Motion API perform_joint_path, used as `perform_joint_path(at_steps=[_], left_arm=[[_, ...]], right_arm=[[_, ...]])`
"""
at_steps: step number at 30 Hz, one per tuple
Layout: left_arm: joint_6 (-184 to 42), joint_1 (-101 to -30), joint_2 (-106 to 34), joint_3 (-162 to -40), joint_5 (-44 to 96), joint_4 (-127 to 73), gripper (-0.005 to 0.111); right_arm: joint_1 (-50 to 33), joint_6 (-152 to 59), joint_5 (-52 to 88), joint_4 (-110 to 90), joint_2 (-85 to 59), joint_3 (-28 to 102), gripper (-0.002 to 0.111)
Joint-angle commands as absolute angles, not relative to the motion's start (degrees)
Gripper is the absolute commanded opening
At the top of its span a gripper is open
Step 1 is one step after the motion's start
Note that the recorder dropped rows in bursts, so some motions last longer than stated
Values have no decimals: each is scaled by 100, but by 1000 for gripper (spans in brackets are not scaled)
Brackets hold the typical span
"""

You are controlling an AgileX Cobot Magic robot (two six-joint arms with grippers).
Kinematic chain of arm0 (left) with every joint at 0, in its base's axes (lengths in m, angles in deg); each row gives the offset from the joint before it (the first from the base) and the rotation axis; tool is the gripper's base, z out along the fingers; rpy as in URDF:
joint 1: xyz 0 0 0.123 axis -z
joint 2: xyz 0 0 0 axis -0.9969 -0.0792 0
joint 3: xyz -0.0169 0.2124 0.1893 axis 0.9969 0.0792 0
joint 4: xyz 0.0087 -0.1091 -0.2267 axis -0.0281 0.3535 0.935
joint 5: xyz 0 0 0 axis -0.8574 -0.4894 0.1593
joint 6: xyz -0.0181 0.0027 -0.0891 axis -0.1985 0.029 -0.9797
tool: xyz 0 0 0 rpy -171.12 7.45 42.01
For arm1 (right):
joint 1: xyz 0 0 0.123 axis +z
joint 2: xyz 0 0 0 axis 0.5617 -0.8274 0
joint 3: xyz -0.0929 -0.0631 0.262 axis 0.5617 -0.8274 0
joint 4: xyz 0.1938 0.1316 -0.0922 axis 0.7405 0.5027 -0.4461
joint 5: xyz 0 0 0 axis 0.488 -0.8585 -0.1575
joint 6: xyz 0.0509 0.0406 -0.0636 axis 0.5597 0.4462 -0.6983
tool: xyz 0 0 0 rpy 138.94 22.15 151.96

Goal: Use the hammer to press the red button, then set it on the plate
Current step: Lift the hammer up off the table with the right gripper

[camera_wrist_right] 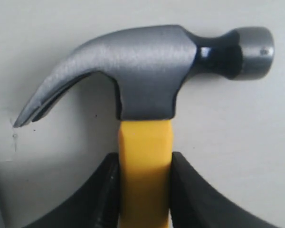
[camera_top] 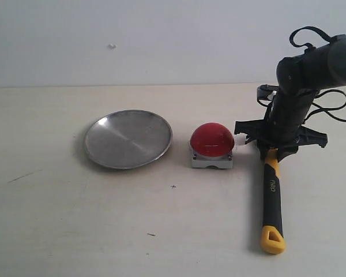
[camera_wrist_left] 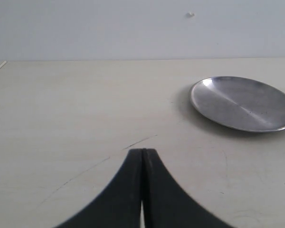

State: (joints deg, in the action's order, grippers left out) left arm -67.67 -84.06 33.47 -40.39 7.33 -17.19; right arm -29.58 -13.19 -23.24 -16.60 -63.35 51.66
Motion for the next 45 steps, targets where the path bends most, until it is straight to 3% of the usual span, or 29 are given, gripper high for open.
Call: perform_joint_path(at_steps=[1, 18, 35, 45], left_arm=[[-6743, -8415, 3384, -4039, 759, -1742, 0], [-6743, -8415, 3384, -4039, 759, -1742, 0], [-6586, -8415, 3384, -4039, 1106, -1766, 0], [-6853, -8415, 3384, -4039, 1517, 1820, 0]], right_arm=[[-2947, -1202, -2157, -2001, -5736, 5161, 0], [-2947, -649, -1172, -3441, -2253, 3628, 0], [-2350, -797, -1022, -4394, 892, 2143, 0], [-2350, -859, -609, -3948, 1577, 1982, 0]])
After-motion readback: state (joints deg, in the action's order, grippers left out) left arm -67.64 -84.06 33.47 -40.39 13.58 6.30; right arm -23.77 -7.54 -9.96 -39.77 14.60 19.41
